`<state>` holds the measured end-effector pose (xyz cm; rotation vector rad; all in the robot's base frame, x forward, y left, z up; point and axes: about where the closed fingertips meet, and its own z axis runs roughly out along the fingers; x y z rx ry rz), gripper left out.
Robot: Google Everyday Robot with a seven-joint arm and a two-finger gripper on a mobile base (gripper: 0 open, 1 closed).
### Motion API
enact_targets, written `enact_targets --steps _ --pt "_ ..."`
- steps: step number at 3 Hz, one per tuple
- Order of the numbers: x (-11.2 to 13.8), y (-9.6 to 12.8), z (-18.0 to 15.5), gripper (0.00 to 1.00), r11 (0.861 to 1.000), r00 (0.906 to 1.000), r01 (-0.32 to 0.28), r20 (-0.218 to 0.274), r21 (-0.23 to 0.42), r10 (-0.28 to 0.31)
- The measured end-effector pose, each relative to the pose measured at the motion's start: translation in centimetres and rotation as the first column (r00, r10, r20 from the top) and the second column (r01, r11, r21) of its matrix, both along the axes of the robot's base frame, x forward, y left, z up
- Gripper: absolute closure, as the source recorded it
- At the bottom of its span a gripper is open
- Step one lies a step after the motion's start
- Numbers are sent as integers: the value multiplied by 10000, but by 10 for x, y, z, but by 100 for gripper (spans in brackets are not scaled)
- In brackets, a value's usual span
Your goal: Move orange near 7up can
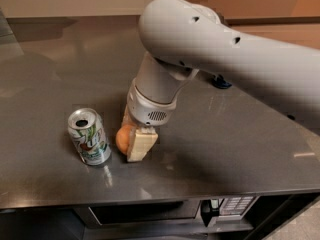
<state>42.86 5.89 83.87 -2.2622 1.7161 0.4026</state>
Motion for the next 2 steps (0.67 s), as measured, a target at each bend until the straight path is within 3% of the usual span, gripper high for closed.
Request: enact_targets --steps 1,2 --pt "-1 0 1 0 10000 10000 -13 23 -8 13" --pt "-1 0 1 0 10000 10000 -13 24 -8 13"
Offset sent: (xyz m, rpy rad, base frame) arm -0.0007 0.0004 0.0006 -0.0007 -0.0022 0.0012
